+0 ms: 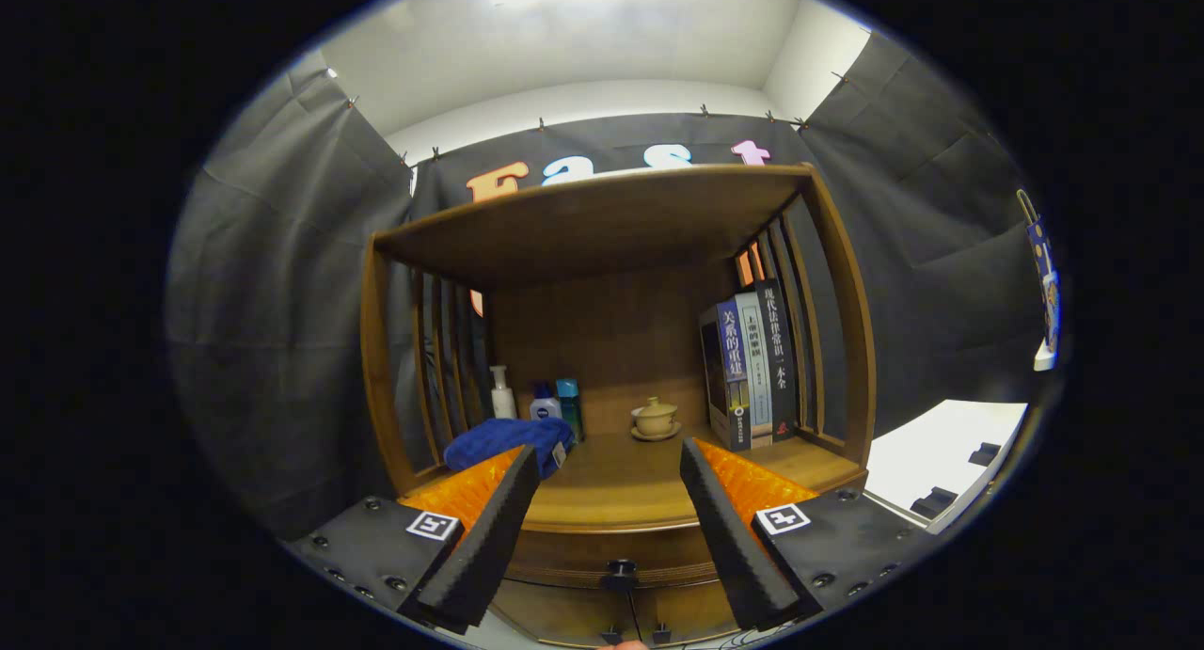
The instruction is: Pull open the drawer, take out the items inside it, and place them on the countertop above the cabinet.
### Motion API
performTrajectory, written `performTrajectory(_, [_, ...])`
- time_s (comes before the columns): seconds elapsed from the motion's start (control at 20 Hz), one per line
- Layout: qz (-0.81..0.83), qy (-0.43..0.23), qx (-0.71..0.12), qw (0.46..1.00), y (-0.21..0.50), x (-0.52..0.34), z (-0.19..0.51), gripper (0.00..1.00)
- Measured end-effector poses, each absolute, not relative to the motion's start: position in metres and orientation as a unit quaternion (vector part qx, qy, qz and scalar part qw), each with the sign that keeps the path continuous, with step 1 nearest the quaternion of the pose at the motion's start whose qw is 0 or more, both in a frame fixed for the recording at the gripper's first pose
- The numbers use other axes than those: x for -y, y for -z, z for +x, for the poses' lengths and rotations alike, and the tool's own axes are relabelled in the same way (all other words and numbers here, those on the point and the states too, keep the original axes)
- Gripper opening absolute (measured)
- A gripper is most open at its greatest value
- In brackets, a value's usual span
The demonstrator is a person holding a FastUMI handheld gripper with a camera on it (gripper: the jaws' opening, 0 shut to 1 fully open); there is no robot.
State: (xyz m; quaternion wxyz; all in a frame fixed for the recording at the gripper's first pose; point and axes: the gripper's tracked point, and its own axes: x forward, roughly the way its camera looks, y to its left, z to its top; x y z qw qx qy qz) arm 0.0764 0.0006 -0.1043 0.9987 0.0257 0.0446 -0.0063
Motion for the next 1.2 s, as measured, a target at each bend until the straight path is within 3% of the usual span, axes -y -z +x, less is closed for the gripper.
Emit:
performTrajectory(0.25, [0.059,-0.003,-0.123,0.991,0.207,0.001,0.095,0.97])
performTrajectory(0.6, [0.048,0.009,-0.16,0.986,0.281,-0.004,0.105,0.9])
performTrajectory(0.85, [0.036,0.014,-0.184,0.982,0.307,-0.003,0.113,0.75])
performTrajectory(1.0, [0.022,0.031,-0.178,0.983,0.312,0.003,0.117,0.7])
performTrajectory(1.2, [0.038,0.031,-0.182,0.982,0.316,0.001,0.115,0.48])
